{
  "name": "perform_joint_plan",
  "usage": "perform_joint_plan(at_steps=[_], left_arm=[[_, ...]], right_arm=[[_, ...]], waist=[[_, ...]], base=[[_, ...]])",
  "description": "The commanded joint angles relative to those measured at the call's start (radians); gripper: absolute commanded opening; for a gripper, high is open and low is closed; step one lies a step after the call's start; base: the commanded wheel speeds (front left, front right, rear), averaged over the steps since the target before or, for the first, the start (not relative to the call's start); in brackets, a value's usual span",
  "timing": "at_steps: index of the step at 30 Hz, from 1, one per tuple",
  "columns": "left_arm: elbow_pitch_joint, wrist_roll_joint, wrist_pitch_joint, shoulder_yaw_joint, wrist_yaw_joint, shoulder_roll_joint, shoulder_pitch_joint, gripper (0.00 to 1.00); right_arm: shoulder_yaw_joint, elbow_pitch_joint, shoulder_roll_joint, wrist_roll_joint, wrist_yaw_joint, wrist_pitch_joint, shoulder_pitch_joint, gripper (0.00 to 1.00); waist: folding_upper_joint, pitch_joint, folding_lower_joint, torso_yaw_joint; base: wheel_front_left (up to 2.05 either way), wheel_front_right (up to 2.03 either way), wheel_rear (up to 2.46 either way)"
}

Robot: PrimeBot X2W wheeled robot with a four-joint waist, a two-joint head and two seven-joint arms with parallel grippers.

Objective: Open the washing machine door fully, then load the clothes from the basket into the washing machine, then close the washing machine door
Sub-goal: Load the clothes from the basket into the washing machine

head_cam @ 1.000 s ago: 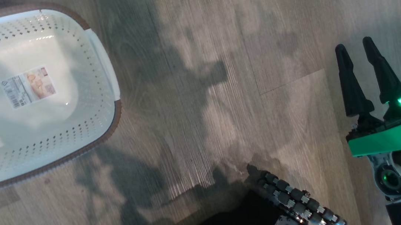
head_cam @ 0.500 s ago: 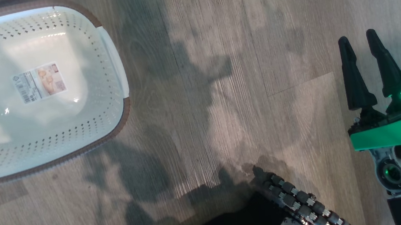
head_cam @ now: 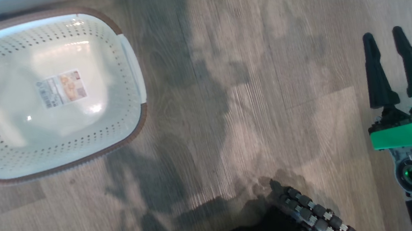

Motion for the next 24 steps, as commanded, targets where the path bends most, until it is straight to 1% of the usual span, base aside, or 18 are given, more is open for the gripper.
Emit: perform_joint_plan(at_steps=[1, 3, 6, 11, 13, 18, 19, 21, 24], left_arm=[[-0.038, -0.009, -0.011, 0.021, 0.006, 0.028, 0.007, 1.0], [-0.052, -0.019, -0.023, 0.024, 0.009, 0.025, 0.045, 1.0], [-0.087, -0.042, -0.046, 0.033, 0.021, 0.005, 0.122, 1.0], [-0.191, -0.077, -0.071, 0.046, 0.047, -0.013, 0.26, 1.0], [-0.248, -0.067, -0.082, 0.036, 0.067, -0.01, 0.322, 1.0], [-0.408, -0.088, -0.09, 0.043, 0.116, -0.021, 0.484, 1.0], [-0.441, -0.081, -0.091, 0.039, 0.13, -0.015, 0.515, 1.0], [-0.51, -0.094, -0.091, 0.046, 0.153, -0.021, 0.581, 1.0], [-0.619, -0.097, -0.096, 0.05, 0.198, -0.024, 0.686, 1.0]], right_arm=[[0.005, -0.021, -0.017, -0.006, -0.003, -0.006, 0.012, 1.0], [-0.003, -0.022, -0.017, -0.014, -0.003, -0.006, 0.014, 1.0], [-0.018, -0.022, -0.017, -0.031, -0.003, -0.006, 0.022, 1.0], [-0.041, -0.023, -0.017, -0.056, -0.003, -0.006, 0.037, 1.0], [-0.052, -0.024, -0.017, -0.067, -0.003, -0.006, 0.043, 1.0], [-0.068, -0.028, -0.017, -0.094, -0.003, -0.006, 0.053, 1.0], [-0.069, -0.029, -0.017, -0.1, -0.003, -0.006, 0.054, 1.0], [-0.072, -0.03, -0.017, -0.111, -0.003, -0.006, 0.057, 1.0], [-0.079, -0.031, -0.017, -0.128, -0.003, -0.006, 0.064, 1.0]], waist=[[0.0, -0.017, 0.0, 0.012], [0.0, -0.034, 0.0, 0.022], [0.0, -0.062, 0.0, 0.042], [0.0, -0.101, 0.0, 0.074], [0.0, -0.114, 0.0, 0.091], [0.0, -0.146, 0.0, 0.128], [0.0, -0.152, 0.0, 0.136], [0.0, -0.165, 0.0, 0.15], [0.0, -0.184, 0.0, 0.172]], base=[[0.0, 0.0, 0.0], [0.0, 0.0, 0.0], [0.0, 0.0, 0.0], [0.0, 0.0, 0.0], [0.0, 0.0, 0.0], [0.0, 0.0, 0.0], [0.0, 0.0, 0.0], [0.0, 0.0, 0.0], [0.0, 0.0, 0.0]])
